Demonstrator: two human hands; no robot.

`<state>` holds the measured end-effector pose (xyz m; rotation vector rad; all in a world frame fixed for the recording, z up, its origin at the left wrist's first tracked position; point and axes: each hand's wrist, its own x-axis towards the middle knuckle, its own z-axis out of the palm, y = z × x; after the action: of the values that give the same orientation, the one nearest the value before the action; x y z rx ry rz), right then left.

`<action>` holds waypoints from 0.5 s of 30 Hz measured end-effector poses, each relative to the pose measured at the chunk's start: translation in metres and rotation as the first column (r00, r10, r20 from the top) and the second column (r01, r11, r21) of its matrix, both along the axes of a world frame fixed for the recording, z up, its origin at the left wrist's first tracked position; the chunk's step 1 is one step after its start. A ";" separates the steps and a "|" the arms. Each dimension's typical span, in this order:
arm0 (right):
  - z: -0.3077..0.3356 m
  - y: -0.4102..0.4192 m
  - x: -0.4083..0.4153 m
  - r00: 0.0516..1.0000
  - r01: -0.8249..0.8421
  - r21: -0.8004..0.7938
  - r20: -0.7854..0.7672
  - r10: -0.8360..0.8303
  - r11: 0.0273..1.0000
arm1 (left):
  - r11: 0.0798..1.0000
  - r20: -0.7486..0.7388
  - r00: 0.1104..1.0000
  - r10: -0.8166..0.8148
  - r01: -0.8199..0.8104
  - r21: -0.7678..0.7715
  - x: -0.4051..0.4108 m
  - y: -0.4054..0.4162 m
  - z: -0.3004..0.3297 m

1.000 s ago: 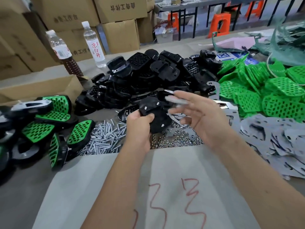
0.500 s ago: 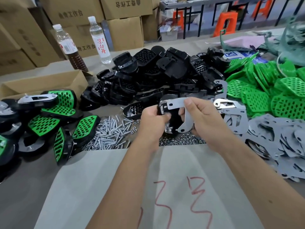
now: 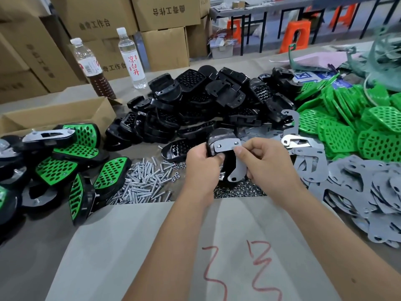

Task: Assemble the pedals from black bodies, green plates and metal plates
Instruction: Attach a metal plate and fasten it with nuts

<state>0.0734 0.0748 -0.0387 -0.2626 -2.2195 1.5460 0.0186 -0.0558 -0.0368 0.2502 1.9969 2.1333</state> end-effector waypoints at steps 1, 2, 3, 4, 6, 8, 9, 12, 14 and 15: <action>0.000 0.000 0.000 1.000 -0.024 -0.013 0.008 0.024 1.000 | 1.000 0.001 1.000 0.016 -0.016 0.005 -0.001 0.000 0.000; -0.001 0.001 0.000 0.999 -0.040 -0.019 0.011 0.040 0.999 | 1.000 -0.003 1.000 0.026 -0.026 0.006 -0.001 0.000 0.000; -0.002 0.001 -0.001 0.999 -0.047 -0.019 0.009 0.047 0.999 | 0.999 -0.011 0.999 0.033 -0.033 0.007 -0.001 0.000 0.000; -0.003 0.001 -0.001 0.999 -0.050 -0.018 0.004 0.050 0.999 | 0.999 -0.020 0.999 0.038 -0.038 0.009 -0.001 0.000 0.000; -0.004 0.001 -0.001 0.999 -0.052 -0.027 -0.002 0.052 0.998 | 0.999 -0.025 0.999 0.043 -0.043 0.018 0.000 -0.001 0.001; -0.004 0.000 -0.001 0.999 -0.050 -0.033 -0.003 0.050 0.998 | 0.999 -0.017 0.999 0.042 -0.041 0.025 0.001 -0.002 0.002; -0.004 0.000 -0.001 0.999 -0.045 -0.034 -0.005 0.045 0.998 | 0.999 -0.013 0.999 0.044 -0.044 0.026 0.002 -0.002 0.002; -0.004 -0.002 -0.001 1.000 -0.030 -0.018 -0.008 0.029 0.999 | 0.997 -0.005 0.998 0.070 -0.070 0.014 0.001 -0.001 0.002; -0.003 -0.003 0.000 1.000 -0.016 -0.002 -0.013 0.016 1.000 | 0.997 -0.008 0.997 0.079 -0.079 0.007 0.002 0.000 0.003; -0.003 -0.004 0.001 1.000 -0.008 -0.002 -0.012 0.008 1.000 | 0.997 -0.009 0.997 0.080 -0.080 0.003 0.002 0.001 0.002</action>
<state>0.0741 0.0713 -0.0414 -0.2444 -2.2129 1.5498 0.0203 -0.0551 -0.0346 0.1844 2.0420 2.1866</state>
